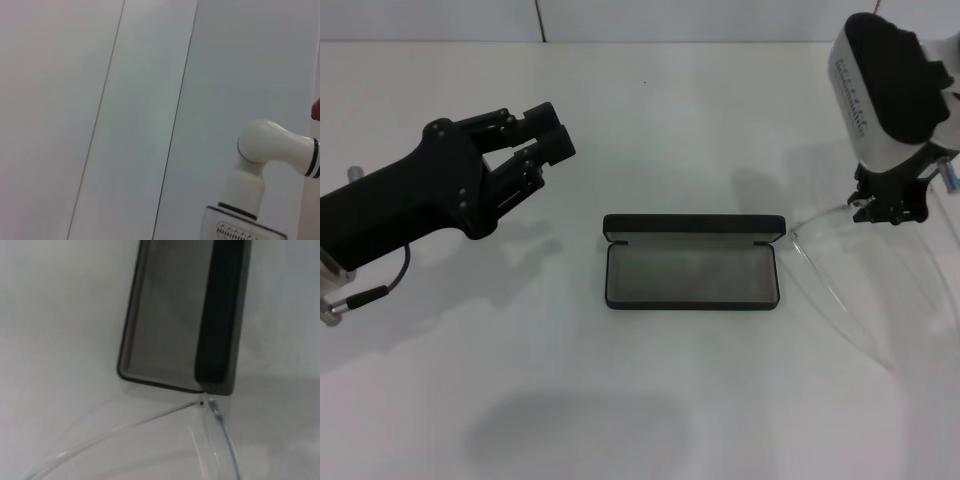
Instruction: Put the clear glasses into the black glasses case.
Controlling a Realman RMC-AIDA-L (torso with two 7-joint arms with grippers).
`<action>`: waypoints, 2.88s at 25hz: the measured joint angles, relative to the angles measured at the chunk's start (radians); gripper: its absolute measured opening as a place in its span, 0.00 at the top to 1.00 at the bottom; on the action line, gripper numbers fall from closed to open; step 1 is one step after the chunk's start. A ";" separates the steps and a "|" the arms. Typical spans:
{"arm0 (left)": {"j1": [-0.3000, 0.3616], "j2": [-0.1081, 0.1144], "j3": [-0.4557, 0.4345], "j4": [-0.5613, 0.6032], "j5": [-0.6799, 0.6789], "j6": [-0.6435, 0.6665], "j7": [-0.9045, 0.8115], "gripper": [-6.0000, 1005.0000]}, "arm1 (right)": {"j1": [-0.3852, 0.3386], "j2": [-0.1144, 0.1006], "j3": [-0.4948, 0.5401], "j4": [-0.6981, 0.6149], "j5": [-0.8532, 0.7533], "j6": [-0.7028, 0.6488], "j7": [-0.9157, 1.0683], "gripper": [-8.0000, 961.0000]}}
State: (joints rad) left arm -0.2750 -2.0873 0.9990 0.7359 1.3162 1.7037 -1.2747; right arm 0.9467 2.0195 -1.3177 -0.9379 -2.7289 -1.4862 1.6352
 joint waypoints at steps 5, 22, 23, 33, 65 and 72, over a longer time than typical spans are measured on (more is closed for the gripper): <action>0.005 -0.002 -0.001 -0.001 0.000 0.001 0.000 0.83 | -0.093 0.000 0.016 -0.197 0.036 -0.106 0.007 0.87; -0.069 -0.001 0.007 -0.004 -0.070 0.109 -0.050 0.87 | -0.295 -0.005 0.527 -0.271 0.684 -0.224 0.003 0.95; -0.074 -0.003 0.010 -0.004 -0.083 0.125 -0.053 0.88 | -0.319 -0.006 0.519 -0.252 0.744 -0.204 -0.008 0.95; -0.137 -0.002 0.144 -0.009 -0.149 0.143 -0.063 0.92 | -0.304 -0.004 0.488 0.074 1.062 -0.143 -0.148 0.95; -0.144 -0.004 0.144 -0.199 -0.191 0.139 0.088 0.93 | -0.255 0.005 0.130 0.200 1.293 -0.135 -0.239 0.95; -0.139 -0.005 0.142 -0.210 -0.192 0.140 0.091 0.93 | -0.265 0.007 0.129 0.207 1.309 -0.135 -0.253 0.95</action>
State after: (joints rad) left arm -0.4139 -2.0919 1.1413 0.5262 1.1243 1.8441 -1.1840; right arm 0.6814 2.0263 -1.1891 -0.7305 -1.4196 -1.6212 1.3818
